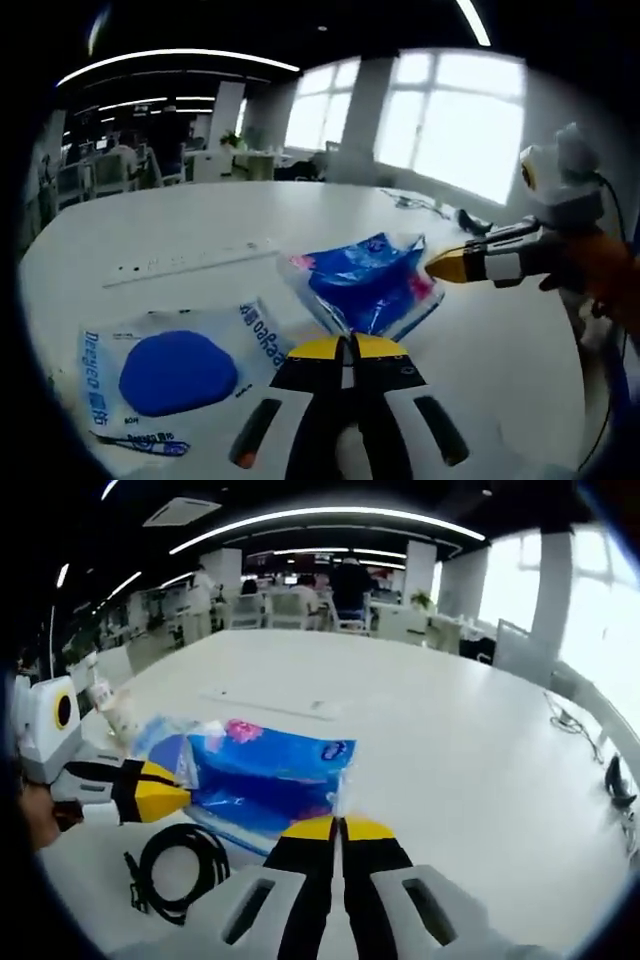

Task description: Arrange the tabletop items into an orderly group along one side of the table until the central work area is clear of visible clutter.

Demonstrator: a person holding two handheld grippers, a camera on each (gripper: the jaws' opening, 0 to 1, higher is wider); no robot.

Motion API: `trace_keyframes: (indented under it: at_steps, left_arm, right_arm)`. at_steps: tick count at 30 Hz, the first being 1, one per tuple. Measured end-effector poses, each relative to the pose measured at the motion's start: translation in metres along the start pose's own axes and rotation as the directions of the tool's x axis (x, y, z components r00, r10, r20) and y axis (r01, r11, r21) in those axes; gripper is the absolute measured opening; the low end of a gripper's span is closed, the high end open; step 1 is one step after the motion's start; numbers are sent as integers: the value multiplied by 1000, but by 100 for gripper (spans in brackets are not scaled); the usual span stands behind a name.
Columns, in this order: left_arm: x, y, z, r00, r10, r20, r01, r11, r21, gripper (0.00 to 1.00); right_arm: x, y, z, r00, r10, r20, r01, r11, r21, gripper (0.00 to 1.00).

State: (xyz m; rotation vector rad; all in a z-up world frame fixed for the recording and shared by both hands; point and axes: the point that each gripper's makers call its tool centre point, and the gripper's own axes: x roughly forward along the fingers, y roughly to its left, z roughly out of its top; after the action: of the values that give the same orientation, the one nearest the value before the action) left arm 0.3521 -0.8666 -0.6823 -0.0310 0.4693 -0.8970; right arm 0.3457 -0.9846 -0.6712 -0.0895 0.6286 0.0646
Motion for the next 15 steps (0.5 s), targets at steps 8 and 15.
trace_keyframes:
  at_steps: [8,15]
  left_arm:
    - [15,1,-10,999,22,-44,-22,1000,12,4]
    - [26,4,-15,995,74,-67,-71,997,39,4]
  right_arm:
    - [22,-10,-8,1000,12,-11,-12,999,46,0]
    - [35,-17,-21,999,34,-25,-32,995,90,0]
